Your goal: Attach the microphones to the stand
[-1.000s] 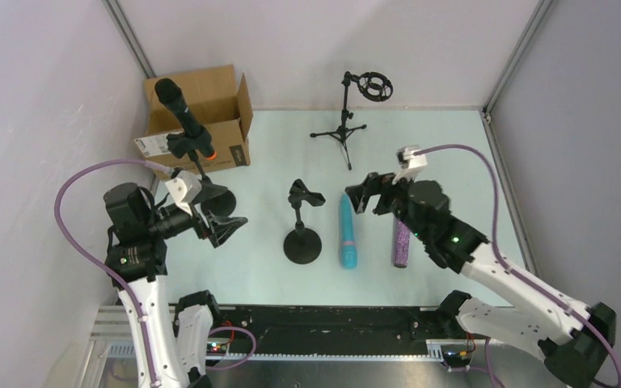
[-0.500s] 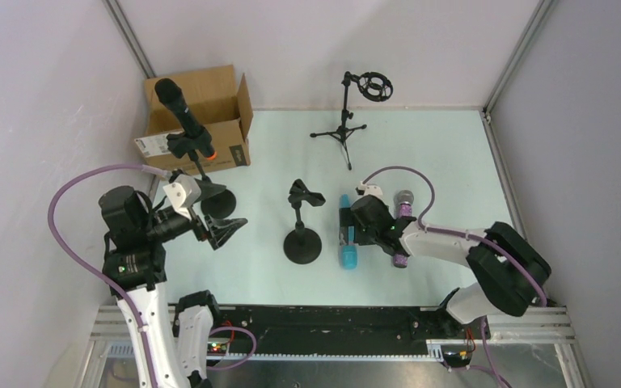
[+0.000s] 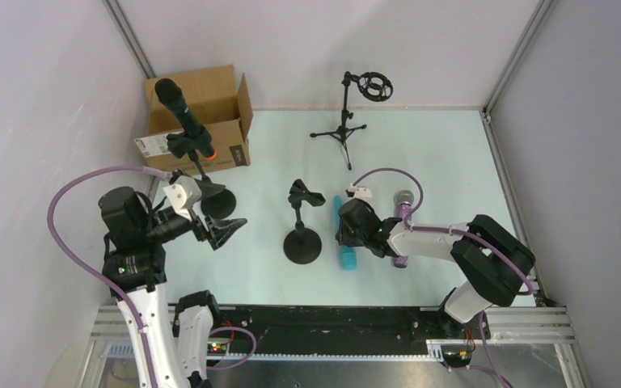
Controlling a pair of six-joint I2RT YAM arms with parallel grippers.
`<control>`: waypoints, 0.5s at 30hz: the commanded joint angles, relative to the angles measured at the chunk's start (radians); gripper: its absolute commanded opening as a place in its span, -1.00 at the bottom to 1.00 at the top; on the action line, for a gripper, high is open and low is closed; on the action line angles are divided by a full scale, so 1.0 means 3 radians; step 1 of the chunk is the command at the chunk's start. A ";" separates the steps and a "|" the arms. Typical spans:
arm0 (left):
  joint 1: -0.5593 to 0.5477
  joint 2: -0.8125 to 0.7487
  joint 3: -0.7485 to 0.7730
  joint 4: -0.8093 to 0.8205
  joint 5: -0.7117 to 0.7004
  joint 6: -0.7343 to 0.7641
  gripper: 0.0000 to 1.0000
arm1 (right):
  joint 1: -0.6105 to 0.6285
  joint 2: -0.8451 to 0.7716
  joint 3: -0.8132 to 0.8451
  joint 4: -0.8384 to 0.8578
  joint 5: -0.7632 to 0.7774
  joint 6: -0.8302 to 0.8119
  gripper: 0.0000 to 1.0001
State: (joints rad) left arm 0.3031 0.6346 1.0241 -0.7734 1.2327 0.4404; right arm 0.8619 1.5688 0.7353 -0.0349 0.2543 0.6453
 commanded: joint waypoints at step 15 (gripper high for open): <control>-0.0116 -0.0319 0.0509 0.0009 0.0332 0.1057 0.99 | -0.0349 -0.2481 0.0728 -0.1883 -0.0303 -0.0470 -1.00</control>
State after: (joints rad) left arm 0.2947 0.5991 1.0740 -0.7811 1.2835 0.5602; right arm 0.7876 0.9928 0.8185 -0.4175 0.2462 0.5747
